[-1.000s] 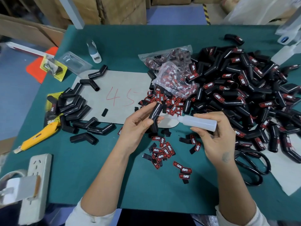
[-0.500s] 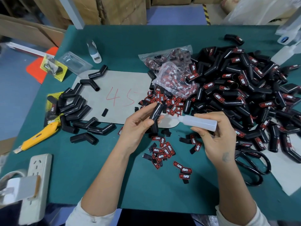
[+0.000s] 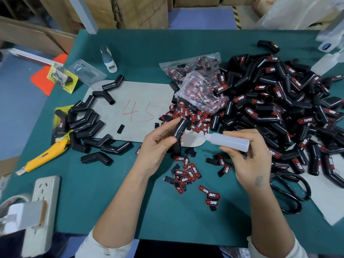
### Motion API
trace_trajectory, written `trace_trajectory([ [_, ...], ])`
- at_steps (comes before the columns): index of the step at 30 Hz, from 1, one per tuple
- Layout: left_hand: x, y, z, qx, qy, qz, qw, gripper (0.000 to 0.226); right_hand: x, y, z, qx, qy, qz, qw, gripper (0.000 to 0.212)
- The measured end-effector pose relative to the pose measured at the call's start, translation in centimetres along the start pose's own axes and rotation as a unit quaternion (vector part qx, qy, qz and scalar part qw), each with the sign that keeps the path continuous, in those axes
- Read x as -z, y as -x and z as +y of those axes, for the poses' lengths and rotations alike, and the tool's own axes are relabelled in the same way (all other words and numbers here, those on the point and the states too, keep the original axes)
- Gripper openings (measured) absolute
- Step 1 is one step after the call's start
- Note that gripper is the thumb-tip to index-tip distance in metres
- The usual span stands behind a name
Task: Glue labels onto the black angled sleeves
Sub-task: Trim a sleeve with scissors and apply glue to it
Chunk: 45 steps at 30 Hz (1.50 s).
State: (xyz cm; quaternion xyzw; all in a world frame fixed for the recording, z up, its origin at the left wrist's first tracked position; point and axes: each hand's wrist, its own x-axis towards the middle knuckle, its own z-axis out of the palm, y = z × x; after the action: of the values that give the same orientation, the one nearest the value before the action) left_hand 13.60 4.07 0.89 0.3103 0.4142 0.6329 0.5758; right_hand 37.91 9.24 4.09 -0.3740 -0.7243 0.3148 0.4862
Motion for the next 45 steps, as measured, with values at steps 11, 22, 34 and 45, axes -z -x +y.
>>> trace_trajectory([
  [11, 0.05, -0.04, 0.00, 0.000, -0.002, 0.002, 1.000, 0.063, 0.07, 0.03, -0.05, 0.004, 0.000, -0.001, 1.000, 0.045],
  [22, 0.26, -0.15, -0.14, -0.007, -0.013, -0.002, 1.000, 0.059, 0.13, 0.02, 0.14, 0.011, 0.005, 0.000, 1.000, 0.044],
  [34, 0.10, -0.12, -0.07, 0.002, -0.020, 0.002, 1.000, 0.061, 0.11, -0.09, 0.09, 0.006, 0.005, -0.004, 1.000, 0.045],
  [45, 0.14, -0.06, 0.03, 0.007, -0.031, 0.002, 0.999, 0.062, 0.08, 0.05, 0.36, 0.007, -0.009, -0.012, 1.000, 0.043],
])
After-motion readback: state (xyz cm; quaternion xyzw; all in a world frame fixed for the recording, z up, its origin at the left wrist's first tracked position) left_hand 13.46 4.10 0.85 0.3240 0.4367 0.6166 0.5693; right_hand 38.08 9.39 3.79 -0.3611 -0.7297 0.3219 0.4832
